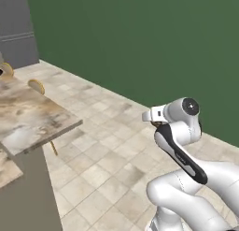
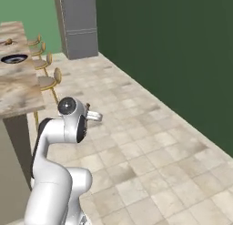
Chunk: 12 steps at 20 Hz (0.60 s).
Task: Take the chicken drumsticks from the pan and place one on each plate on the dining counter.
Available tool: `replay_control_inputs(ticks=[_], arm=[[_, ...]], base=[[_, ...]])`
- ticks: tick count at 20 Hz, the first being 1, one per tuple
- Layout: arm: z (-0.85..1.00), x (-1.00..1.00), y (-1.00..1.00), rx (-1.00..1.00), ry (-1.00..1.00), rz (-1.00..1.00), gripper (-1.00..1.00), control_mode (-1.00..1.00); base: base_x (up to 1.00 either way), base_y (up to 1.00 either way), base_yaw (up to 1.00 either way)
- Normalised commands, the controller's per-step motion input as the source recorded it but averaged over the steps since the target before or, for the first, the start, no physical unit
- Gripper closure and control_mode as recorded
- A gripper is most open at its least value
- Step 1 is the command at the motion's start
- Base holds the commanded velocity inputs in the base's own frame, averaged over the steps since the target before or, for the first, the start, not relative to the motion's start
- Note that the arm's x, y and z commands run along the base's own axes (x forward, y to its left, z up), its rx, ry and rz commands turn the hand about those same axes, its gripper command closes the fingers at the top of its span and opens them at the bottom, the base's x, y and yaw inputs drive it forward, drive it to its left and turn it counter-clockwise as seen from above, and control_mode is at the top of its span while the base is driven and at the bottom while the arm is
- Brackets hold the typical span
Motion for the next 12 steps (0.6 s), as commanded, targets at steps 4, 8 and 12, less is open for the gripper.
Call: replay_control_inputs(ticks=[4, 8, 12], arm=[[0.00, 0.00, 0.00, 0.00, 0.00, 0.00, 1.00, 1.00], [0.00, 0.00, 0.00, 0.00, 0.00, 0.00, 1.00, 1.00], [0.00, 0.00, 0.00, 0.00, 0.00, 0.00, 1.00, 1.00]], base=[[1.00, -0.49, 0.56], [1.00, -0.48, 0.56], [1.00, -0.49, 0.55]])
